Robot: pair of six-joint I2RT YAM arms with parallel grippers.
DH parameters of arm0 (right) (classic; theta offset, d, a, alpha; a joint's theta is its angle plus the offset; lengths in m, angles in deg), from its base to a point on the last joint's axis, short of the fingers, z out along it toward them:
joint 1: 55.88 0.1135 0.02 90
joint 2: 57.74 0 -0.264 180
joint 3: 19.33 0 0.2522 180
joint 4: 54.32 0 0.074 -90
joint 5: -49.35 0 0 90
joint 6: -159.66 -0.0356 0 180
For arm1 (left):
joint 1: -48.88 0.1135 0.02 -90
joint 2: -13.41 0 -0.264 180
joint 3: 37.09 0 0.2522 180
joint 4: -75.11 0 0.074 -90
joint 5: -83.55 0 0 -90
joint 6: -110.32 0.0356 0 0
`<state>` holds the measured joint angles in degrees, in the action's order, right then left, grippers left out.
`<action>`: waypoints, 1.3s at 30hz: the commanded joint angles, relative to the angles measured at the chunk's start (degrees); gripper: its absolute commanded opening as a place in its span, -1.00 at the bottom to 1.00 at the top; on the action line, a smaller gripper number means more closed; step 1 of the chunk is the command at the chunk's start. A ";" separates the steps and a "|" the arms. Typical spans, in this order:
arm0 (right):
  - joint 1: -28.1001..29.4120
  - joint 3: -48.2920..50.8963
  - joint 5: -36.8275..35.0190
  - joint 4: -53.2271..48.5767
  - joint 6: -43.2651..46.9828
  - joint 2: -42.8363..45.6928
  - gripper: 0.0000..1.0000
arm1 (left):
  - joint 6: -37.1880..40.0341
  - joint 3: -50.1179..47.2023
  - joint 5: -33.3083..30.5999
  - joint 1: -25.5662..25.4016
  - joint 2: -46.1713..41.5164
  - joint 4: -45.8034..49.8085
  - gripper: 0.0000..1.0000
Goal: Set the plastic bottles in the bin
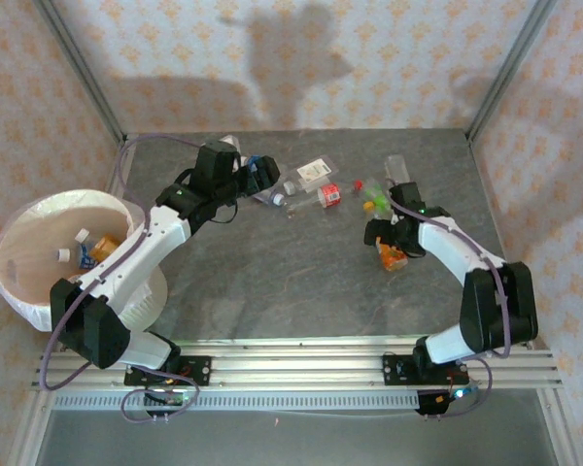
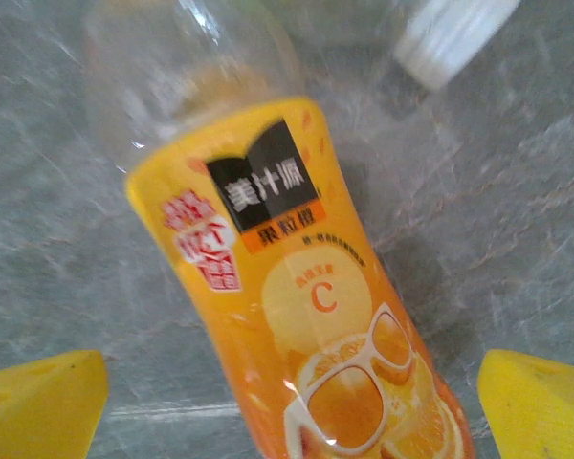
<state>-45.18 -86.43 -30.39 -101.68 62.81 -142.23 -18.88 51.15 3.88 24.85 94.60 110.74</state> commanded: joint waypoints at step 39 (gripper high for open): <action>10.75 6.90 22.41 19.82 -1.31 14.27 0.13 | -6.51 -5.22 25.09 -2.97 8.07 -28.50 1.00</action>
<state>-35.59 -80.79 -15.75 -89.75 61.32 -130.30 -23.18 46.69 22.85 23.67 101.00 90.50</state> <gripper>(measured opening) 0.605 0.997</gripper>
